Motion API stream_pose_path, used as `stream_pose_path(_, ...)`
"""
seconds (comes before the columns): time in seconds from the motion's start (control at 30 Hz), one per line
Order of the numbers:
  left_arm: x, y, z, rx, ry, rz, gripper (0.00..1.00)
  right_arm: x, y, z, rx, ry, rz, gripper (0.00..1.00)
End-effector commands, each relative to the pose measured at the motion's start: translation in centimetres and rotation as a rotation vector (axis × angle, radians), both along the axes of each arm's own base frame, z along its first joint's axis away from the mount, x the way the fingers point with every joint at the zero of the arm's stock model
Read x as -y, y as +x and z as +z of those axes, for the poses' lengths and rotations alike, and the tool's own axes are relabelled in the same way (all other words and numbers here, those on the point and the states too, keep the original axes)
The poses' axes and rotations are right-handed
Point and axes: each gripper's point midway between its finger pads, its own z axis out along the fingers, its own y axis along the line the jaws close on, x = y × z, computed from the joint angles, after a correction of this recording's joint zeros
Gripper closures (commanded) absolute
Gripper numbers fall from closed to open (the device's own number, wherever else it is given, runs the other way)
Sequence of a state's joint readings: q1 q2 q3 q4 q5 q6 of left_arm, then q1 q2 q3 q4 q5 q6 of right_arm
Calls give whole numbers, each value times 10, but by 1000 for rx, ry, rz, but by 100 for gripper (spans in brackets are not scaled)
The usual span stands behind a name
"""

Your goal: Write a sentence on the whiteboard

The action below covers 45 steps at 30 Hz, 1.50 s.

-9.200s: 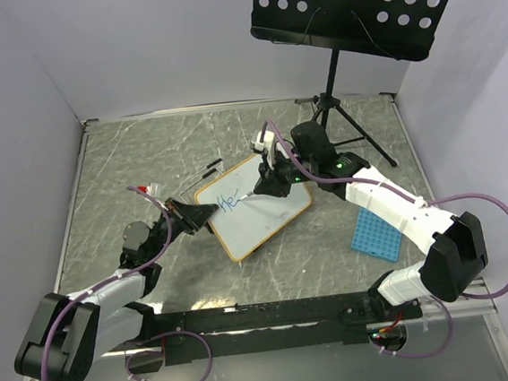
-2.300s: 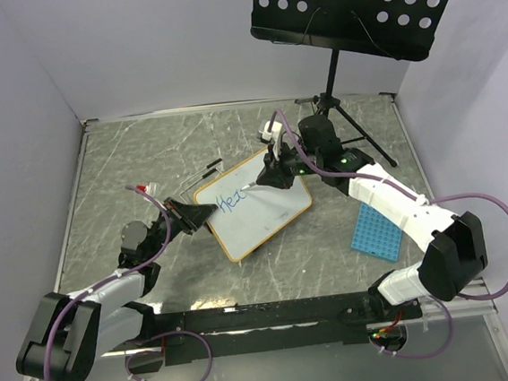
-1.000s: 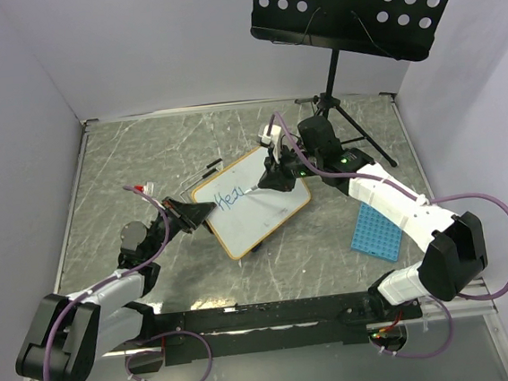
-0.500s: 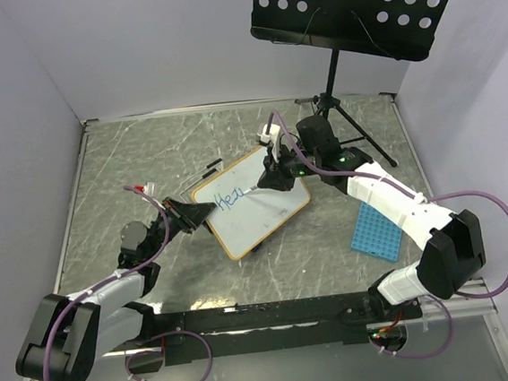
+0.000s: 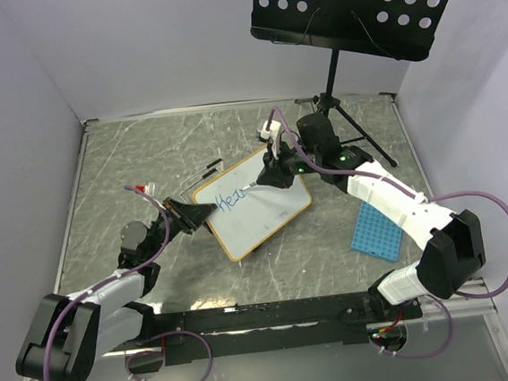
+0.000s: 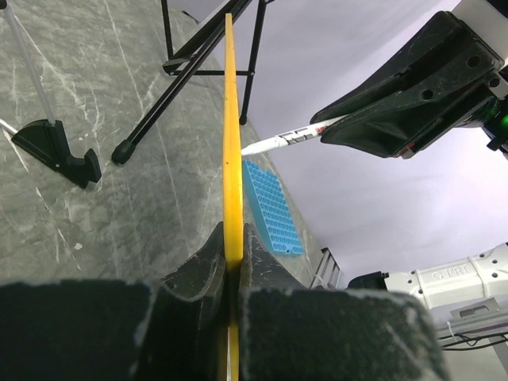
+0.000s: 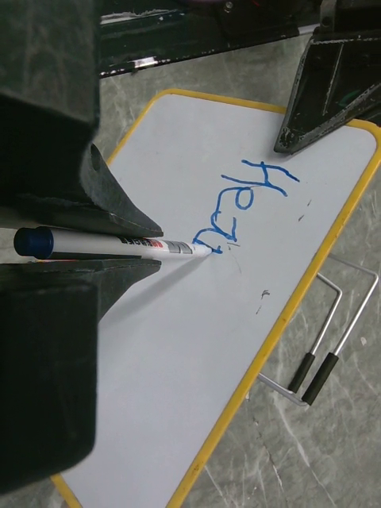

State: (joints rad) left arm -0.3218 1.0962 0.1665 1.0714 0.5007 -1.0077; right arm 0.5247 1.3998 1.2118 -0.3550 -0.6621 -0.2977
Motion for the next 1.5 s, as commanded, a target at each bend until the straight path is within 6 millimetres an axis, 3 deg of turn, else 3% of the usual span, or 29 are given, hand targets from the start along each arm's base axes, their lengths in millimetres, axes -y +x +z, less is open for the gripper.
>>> stream_pose_path(0.0, 1, -8, 44, 165, -69, -28, 99, -2, 20, 17, 57, 15, -54, 100)
stream_pose_path(0.27, 0, -6, 45, 164, -66, -17, 99, 1, 19, 21, 59, 31, -56, 100)
stream_pose_path(0.43, 1, -4, 44, 160, -68, -16, 99, -1, 3, 37, 71, 103, 4, 100)
stream_pose_path(0.57, 0, -3, 43, 157, -63, -13, 99, 5, 8, 43, 89, 112, -25, 100)
stream_pose_path(0.87, 2, -3, 47, 166, -69, -24, 99, 9, 17, 23, 50, 57, -49, 100)
stream_pose_path(1.47, 1, -5, 49, 171, -75, -23, 99, 5, 15, 6, 1, 20, -21, 100)
